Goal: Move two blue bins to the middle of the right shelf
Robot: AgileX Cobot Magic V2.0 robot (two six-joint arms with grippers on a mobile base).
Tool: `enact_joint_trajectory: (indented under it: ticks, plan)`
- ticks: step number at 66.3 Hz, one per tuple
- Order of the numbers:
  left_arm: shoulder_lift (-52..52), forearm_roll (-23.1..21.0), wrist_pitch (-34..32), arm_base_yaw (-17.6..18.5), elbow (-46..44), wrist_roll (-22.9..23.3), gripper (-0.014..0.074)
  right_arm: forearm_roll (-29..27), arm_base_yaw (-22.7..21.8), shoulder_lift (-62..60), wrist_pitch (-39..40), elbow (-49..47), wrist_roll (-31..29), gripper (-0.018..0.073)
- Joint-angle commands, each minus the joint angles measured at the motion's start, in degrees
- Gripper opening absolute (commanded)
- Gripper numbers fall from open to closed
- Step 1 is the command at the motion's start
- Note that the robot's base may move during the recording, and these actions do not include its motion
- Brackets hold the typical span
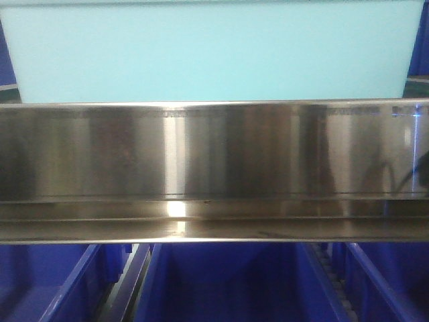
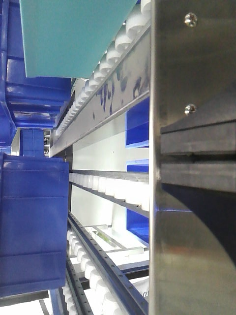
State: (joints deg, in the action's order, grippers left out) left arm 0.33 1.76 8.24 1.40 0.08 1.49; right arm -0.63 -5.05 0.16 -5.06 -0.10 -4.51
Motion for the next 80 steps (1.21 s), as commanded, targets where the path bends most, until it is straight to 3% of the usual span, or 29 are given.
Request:
enact_joint_trajectory:
  ticks: [1, 51, 63, 70, 80]
  plan:
    - [-0.3, 0.2, -0.6, -0.1, -0.1, 0.0, -0.0111, 0.0, 0.1, -0.2, 0.9, 0.1, 0.0, -0.0166]
    - [-0.3, 0.3, -1.1, -0.1, -0.1, 0.0, -0.0111, 0.0, 0.1, -0.2, 0.9, 0.1, 0.0, -0.0166]
    - [-0.3, 0.3, -8.9, -0.1, -0.1, 0.0, -0.0111, 0.0, 0.1, -0.2, 2.3, 0.1, 0.0, -0.0166]
    - [-0.3, 0.3, -14.1, -0.1, -0.1, 0.0, -0.0111, -1.1, 0.1, -0.2, 7.0, 0.1, 0.0, -0.0166]
    - [-0.3, 0.3, -8.2, -0.1, -4.2, 0.0, -0.0111, -1.6, 0.1, -0.2, 8.2, -3.2, 0.0, -0.0166]
